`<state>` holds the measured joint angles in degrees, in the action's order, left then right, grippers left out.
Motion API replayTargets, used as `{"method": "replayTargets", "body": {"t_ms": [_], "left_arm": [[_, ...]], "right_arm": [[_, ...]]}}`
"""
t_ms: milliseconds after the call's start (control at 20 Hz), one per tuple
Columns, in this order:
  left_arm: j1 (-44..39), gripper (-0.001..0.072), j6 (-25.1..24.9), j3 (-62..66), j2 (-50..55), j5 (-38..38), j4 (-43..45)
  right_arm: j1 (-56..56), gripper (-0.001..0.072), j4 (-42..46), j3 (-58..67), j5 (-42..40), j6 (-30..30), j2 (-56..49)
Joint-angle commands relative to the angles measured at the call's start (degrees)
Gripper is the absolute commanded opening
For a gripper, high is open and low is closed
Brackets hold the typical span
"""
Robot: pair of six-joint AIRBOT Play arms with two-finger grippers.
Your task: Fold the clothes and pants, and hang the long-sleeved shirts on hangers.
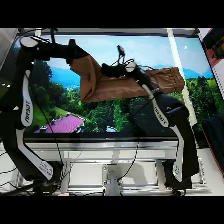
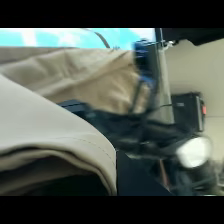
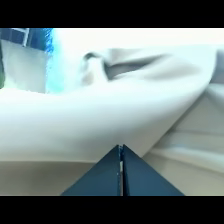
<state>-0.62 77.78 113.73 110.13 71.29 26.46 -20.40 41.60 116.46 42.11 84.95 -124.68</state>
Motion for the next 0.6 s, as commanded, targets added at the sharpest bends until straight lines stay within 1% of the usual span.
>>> {"method": "replayTargets", "body": {"t_ms": [0, 50, 100, 200, 300, 400, 450, 500, 550], "left_arm": [[-3.6, 0.0011, -2.4, 0.0, 2.4, -8.2, 0.1], [-4.6, 0.0010, -2.4, 0.0, 3.1, -8.6, 0.2], [-5.5, 0.0011, -2.4, 0.0, 3.7, -8.5, 0.2], [-7.4, 0.0010, -3.0, 0.0, 4.6, -8.8, 0.8], [-9.1, 0.0009, -4.3, 0.0, 4.9, -8.8, 5.2], [-11.1, 0.0009, -4.0, 0.0, 4.9, -9.0, 13.0], [-12.2, 0.0010, -3.3, 0.0, 4.9, -9.5, 16.6], [-13.3, 0.0010, -3.2, 0.0, 5.1, -10.0, 18.7], [-14.3, 0.0011, -3.2, 0.0, 5.3, -10.5, 18.9]], "right_arm": [[5.5, 0.0039, 2.5, 0.0, 13.0, -2.3, 2.7], [6.6, 0.0039, 3.7, 0.0, 17.1, -2.6, 3.7], [7.3, 0.0039, 4.1, 0.0, 21.6, -4.8, 4.9], [7.7, 0.0038, 5.5, 0.0, 29.9, -11.1, 7.6], [7.7, 0.0038, 10.8, 0.0, 36.3, -13.5, 10.6], [8.3, 0.0038, 15.2, -0.1, 37.6, -13.9, 14.0], [9.0, 0.0038, 15.8, -0.1, 37.5, -13.9, 15.5], [10.0, 0.0039, 15.9, -0.1, 37.4, -13.9, 17.2], [11.1, 0.0038, 16.0, -0.1, 37.4, -13.9, 18.5]]}}
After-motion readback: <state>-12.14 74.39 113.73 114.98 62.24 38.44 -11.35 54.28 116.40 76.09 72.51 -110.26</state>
